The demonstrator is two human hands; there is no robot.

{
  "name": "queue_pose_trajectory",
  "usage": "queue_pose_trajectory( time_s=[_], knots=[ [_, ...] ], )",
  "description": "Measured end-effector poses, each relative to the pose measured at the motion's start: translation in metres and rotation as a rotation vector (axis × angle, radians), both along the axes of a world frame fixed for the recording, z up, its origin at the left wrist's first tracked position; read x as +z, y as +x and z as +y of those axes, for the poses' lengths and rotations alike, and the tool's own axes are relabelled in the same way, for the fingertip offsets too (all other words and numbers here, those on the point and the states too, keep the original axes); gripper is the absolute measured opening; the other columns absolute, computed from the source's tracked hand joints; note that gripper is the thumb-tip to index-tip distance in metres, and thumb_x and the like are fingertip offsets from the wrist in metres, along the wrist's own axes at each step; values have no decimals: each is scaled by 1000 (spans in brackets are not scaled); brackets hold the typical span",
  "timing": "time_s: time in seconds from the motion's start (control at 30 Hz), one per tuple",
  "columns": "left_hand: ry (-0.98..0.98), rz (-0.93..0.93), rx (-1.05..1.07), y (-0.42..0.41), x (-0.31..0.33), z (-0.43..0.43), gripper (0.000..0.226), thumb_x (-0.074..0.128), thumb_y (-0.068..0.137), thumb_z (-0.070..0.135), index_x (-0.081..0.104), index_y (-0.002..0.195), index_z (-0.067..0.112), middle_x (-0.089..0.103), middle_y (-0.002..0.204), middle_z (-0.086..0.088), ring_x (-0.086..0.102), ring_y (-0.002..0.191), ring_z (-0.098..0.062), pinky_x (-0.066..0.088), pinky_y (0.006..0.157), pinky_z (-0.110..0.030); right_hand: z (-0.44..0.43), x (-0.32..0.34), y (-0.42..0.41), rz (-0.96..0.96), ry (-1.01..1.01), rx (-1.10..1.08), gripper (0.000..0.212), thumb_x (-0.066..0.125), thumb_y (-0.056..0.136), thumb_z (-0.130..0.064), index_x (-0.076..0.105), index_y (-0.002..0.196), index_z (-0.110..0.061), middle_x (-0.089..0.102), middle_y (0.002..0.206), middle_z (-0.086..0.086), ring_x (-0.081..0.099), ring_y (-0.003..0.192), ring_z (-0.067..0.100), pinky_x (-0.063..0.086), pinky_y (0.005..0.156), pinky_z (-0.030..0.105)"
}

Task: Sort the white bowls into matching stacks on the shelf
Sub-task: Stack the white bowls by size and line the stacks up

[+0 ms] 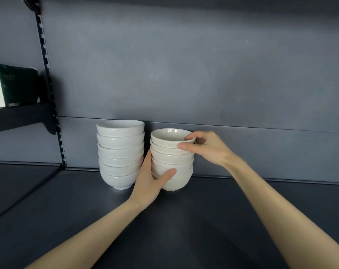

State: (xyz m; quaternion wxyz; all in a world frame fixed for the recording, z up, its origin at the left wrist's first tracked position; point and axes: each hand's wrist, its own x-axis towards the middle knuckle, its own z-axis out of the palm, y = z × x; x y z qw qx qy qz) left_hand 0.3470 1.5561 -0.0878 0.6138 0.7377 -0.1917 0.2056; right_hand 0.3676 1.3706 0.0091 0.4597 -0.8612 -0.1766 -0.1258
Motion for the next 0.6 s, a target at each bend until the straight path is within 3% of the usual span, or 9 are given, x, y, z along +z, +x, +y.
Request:
queue_pose_trajectory(
  time_s=[0.13, 0.33, 0.43, 0.53, 0.6],
  knots=[
    [10, -13, 8, -1, 1, -1, 75, 71, 82, 27, 24, 137, 43, 38, 128, 42, 35, 118, 27, 30, 90, 5, 1, 2, 0, -15, 5, 12, 38, 80, 66, -47, 72, 90, -19, 71, 95, 10, 66, 95, 25, 52, 89, 44],
    [6, -10, 12, -1, 0, 0, 78, 72, 82, 30, 24, 142, 39, 38, 131, 41, 35, 120, 26, 30, 91, 5, 1, 0, 0, -10, 7, 16, 40, 81, 66, -46, 70, 94, -20, 71, 97, 6, 66, 96, 21, 52, 88, 38],
    [10, -12, 5, -1, 0, 1, 79, 72, 82, 30, 26, 145, 35, 40, 135, 37, 36, 122, 22, 31, 93, 3, -1, -4, 0, 16, -28, 19, 62, 84, 58, -49, 60, 111, -27, 65, 106, -5, 61, 100, 17, 50, 85, 29],
    [4, -5, 0, 0, 0, 1, 80, 72, 81, 32, 26, 146, 35, 41, 135, 37, 36, 124, 20, 32, 96, -1, 1, -9, 0, 57, -5, 33, 100, 86, 58, -46, 36, 141, -27, 54, 128, -11, 52, 118, 11, 45, 100, 31],
    [5, -1, 2, -1, 0, 1, 80, 72, 82, 31, 25, 146, 37, 40, 134, 39, 36, 123, 22, 32, 94, 1, 3, -11, -2, 55, 45, 34, 101, 87, 62, -39, 31, 145, -22, 53, 125, -13, 50, 117, 9, 43, 97, 26]
  ],
)
